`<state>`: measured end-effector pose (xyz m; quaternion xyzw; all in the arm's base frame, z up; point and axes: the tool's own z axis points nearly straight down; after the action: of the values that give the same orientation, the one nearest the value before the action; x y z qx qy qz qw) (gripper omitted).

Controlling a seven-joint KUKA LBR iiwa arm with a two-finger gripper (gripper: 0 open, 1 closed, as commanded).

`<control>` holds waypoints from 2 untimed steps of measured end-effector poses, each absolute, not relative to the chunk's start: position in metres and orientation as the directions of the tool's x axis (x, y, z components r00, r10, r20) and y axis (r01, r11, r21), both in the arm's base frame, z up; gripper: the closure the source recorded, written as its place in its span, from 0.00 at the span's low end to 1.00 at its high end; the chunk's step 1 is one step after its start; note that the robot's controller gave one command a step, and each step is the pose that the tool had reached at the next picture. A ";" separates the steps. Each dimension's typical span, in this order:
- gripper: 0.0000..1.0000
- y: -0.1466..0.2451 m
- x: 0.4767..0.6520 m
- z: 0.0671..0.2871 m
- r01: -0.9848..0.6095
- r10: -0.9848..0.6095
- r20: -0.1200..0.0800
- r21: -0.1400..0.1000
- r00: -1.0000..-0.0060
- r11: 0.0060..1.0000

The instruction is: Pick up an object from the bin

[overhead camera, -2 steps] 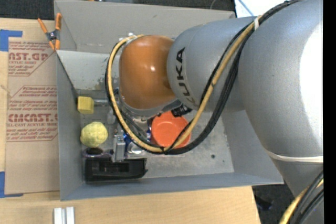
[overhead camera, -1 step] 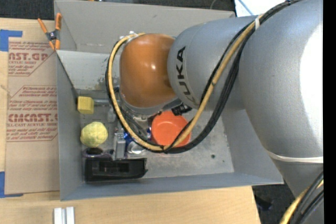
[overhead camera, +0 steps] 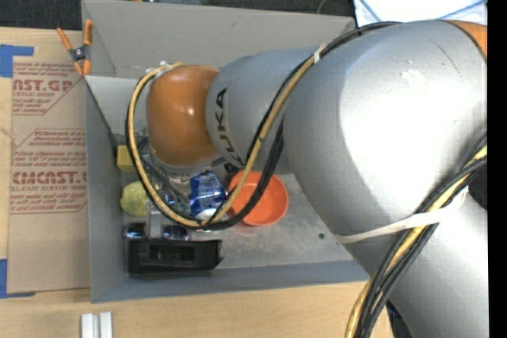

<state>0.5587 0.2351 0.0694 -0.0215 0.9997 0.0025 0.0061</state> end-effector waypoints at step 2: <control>0.00 0.223 0.545 0.097 -0.013 -0.013 -0.008 0.005 -1.000 1.000</control>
Offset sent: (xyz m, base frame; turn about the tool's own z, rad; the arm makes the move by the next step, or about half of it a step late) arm -0.0177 -0.0170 0.0306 0.0546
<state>0.5447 0.2227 0.0972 -0.0067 1.0000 0.0026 0.0039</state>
